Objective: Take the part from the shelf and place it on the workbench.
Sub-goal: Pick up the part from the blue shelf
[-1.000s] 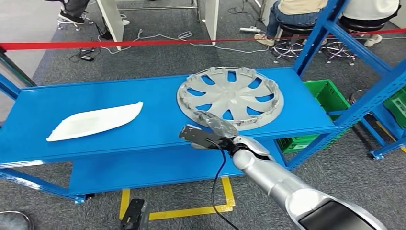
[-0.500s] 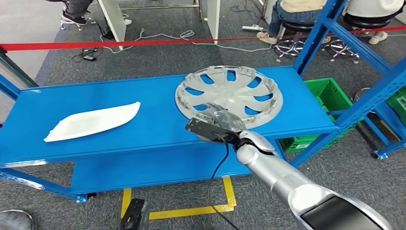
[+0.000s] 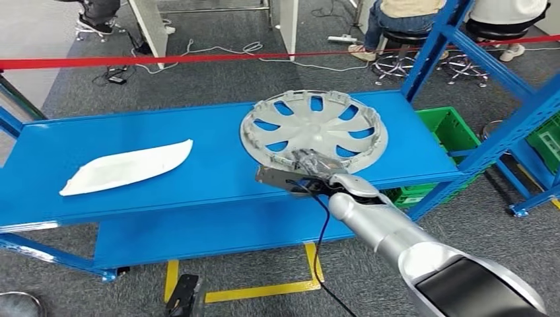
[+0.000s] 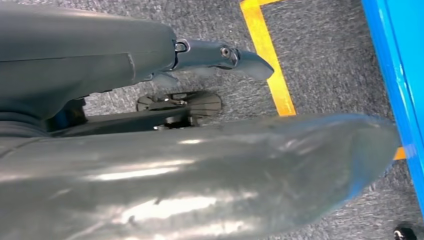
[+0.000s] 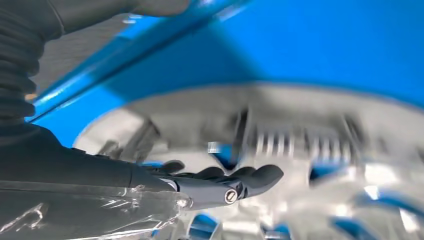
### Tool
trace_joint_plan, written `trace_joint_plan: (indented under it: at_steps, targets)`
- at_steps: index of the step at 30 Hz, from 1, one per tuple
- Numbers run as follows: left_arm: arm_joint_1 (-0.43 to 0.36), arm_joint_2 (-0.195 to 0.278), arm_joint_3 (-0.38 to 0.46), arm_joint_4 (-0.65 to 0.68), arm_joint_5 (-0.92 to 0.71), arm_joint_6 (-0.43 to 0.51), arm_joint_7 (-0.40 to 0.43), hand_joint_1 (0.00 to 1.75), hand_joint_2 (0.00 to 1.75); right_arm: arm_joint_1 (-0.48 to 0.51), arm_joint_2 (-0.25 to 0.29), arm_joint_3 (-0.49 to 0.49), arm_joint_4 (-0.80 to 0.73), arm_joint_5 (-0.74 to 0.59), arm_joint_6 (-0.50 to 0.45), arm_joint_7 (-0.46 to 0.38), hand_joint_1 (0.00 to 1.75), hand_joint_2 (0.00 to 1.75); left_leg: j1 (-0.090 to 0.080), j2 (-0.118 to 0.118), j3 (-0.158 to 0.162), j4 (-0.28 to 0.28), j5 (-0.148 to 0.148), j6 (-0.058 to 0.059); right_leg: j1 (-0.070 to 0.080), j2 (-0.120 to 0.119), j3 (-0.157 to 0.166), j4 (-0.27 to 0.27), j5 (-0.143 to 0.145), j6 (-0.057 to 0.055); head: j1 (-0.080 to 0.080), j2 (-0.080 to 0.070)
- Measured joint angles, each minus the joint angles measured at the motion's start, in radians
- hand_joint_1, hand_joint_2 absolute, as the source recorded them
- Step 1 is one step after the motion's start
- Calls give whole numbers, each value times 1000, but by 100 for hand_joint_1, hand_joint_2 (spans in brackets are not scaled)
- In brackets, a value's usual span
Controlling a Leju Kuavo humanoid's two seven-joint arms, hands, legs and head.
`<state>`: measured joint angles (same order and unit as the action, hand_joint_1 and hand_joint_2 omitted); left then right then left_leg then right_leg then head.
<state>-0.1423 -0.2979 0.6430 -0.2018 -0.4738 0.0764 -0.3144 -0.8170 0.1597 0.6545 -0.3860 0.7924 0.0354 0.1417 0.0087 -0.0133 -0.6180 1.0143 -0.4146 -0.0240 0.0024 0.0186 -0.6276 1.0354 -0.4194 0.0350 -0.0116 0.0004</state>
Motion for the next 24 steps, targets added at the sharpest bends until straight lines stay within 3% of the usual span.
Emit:
trace_joint_plan:
  at_steps: [2, 3, 6, 7, 8, 9, 11, 13, 14, 17, 18, 21, 22, 23, 24]
  targets:
    - [1, 0, 0, 0, -1, 0, 0, 0, 0, -5, -5, 10, 15, 16, 34, 18, 0, 175, 1, 0, 1, -2, 2, 12, -2, -4, -8, 17, -14, 9, 3, 0]
    - [0, -1, 1, 0, -1, 0, 0, 0, 0, -8, -7, 14, 22, 20, 44, 23, 0, 175, 2, 1, 1, -3, 2, 17, -3, -6, -25, 53, -35, 14, 5, 0]
    - [0, 0, 1, 0, -2, 0, 0, 0, 0, -11, -11, 26, 40, 28, 70, 30, 0, 175, 1, 3, 2, -3, 1, 24, -3, -9, -118, 247, -121, 22, 8, 0]
    - [0, 0, 2, 0, -2, 0, 0, 0, 0, -12, -12, 29, 45, 30, 79, 32, 0, 175, 1, 3, 3, -3, 1, 25, -3, -9, -137, 285, -128, 22, 9, 0]
    - [0, 0, 2, 0, -2, 0, 0, 0, 0, -12, -13, 32, 48, 33, 86, 34, 0, 175, 1, 3, 4, -3, 0, 25, -3, -9, -138, 285, -117, 21, 9, 0]
    - [0, -1, 2, 0, -2, 0, 0, 0, 0, -13, -13, 35, 51, 35, 89, 36, 0, 175, 1, 2, 6, -3, -1, 25, -3, -10, -118, 242, -88, 20, 9, 0]
    - [0, -1, 3, 0, -2, 1, 0, 0, 0, -15, -13, 39, 55, 39, 92, 40, 0, 175, 1, 1, 11, -2, -4, 21, -2, -12, -45, 99, -26, 16, 9, 0]
    - [0, -1, 4, 0, -3, 2, 0, 0, 0, -15, -12, 44, 58, 43, 92, 43, 0, 175, -2, 0, 14, -2, -6, 13, 0, -12, 1, 12, -2, 9, 8, 0]
    - [0, -1, 4, 0, -3, 3, 0, 0, 0, -15, -12, 47, 59, 45, 91, 44, 30, 175, -2, -1, 14, -3, -5, 7, 3, -10, 6, 3, -4, 4, 7, 0]
    - [-1, 0, 4, 0, -3, 3, 0, 0, 0, -16, -10, 53, 60, 48, 87, 47, 161, 175, 2, 0, 15, 1, -13, -9, 3, -8, 12, -6, 3, -14, 7, 0]
    - [-1, 0, 4, 0, -3, 3, 0, 0, 0, -16, -10, 53, 61, 49, 84, 48, 175, 175, 2, 1, 4, 26, -31, -14, 1, -9, 15, -10, 5, -19, 6, 0]
    - [0, 1, 4, 0, -3, 5, 0, 0, 0, -12, -9, 54, 65, 53, 68, 48, 175, 175, 2, 2, -80, 208, -124, -21, -1, -11, 15, -14, 7, -26, 4, 0]
    - [0, 1, 4, 0, -3, 5, -1, 0, 0, -9, -9, 54, 66, 55, 60, 46, 175, 175, 2, 2, -103, 257, -140, -22, -2, -11, 15, -14, 8, -27, 4, 0]
    - [1, 1, 4, 0, -3, 6, -2, 0, 0, -7, -9, 54, 66, 56, 53, 44, 175, 175, 3, 2, -110, 274, -135, -23, -2, -10, 14, -14, 8, -26, 4, 0]
    - [1, 2, 4, 0, -3, 7, -3, 0, 0, -5, -9, 54, 66, 58, 46, 42, 175, 175, 5, 3, -96, 247, -112, -24, -3, -9, 15, -13, 9, -25, 3, 0]
